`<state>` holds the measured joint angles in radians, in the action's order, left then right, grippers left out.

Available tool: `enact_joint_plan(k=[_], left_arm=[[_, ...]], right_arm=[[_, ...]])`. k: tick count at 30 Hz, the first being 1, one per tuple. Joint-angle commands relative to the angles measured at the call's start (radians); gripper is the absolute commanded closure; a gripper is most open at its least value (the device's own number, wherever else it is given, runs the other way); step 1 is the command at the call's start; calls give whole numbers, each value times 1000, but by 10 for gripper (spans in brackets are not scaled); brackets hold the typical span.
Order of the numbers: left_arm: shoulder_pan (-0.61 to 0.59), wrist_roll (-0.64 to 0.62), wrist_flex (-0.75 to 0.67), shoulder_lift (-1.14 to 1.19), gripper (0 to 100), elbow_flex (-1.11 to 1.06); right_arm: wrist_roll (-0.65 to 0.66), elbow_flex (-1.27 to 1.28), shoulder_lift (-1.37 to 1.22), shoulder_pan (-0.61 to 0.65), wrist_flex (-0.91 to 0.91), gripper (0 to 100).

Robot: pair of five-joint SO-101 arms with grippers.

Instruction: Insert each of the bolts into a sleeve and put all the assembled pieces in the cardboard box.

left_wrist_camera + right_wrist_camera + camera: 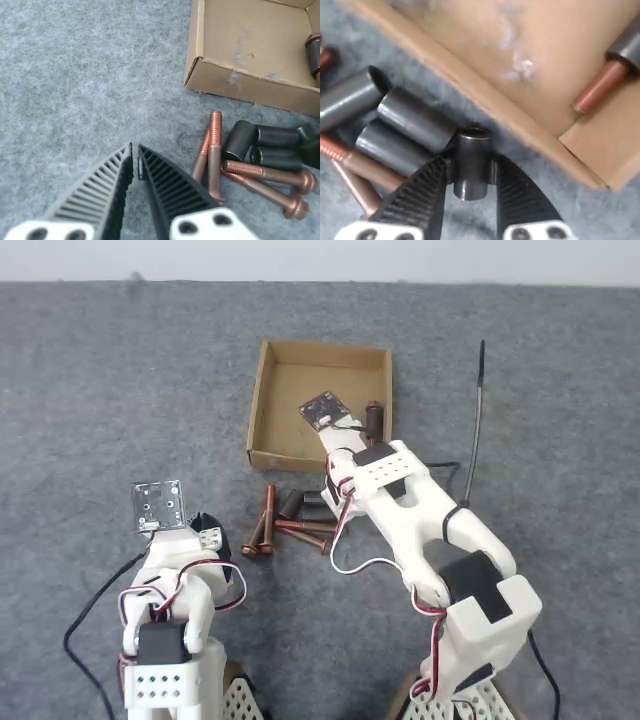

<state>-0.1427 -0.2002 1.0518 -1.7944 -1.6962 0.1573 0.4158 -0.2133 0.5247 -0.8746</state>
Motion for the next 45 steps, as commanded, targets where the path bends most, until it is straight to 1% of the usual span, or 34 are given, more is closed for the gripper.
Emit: enact_joint_plan(k=[1, 4, 8, 16, 23, 30, 36, 40, 45], left_arm=[[0, 11, -25, -17, 989, 12], [0, 11, -25, -17, 989, 12], [-2, 11, -25, -17, 989, 12], [0, 11, -26, -17, 989, 12], [2, 11, -28, -17, 989, 12], [3, 11, -26, -17, 989, 12], [3, 11, -23, -15, 989, 12], [3, 6, -29, -20, 989, 12], [3, 5, -34, -21, 989, 12]], right_arm=[[20, -34, 56, 15, -77, 991], [18, -8, 156, 10, -139, 991], [18, 107, 312, -19, -157, 991], [20, 365, 608, -171, -157, 991], [25, 551, 782, -285, -157, 990], [34, 641, 868, -466, -157, 990], [109, 697, 869, -567, -143, 989], [169, 776, 869, -627, -82, 989], [244, 812, 869, -705, -59, 990]])
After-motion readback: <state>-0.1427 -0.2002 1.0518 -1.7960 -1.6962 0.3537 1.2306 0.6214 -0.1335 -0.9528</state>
